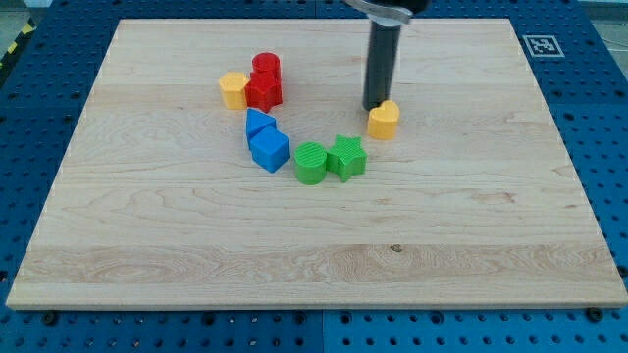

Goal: Place the yellow heart towards the top right of the green star

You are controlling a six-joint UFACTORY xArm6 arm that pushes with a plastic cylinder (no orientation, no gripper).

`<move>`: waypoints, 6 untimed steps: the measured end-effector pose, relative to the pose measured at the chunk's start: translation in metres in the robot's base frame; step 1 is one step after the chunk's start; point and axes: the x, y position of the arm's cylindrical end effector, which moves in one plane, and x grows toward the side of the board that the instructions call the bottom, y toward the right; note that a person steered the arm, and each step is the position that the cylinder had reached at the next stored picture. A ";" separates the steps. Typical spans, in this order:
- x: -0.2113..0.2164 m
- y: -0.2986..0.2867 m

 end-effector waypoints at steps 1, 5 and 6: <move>0.023 0.009; 0.068 0.072; 0.069 0.050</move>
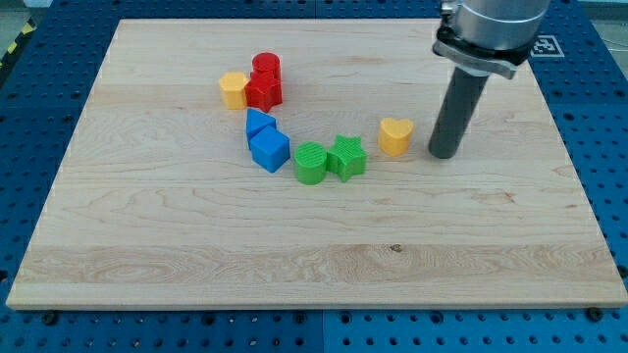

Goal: Place the yellow heart towards the top right of the green star

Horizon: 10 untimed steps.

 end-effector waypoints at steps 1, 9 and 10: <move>-0.006 -0.029; -0.040 -0.039; -0.040 -0.058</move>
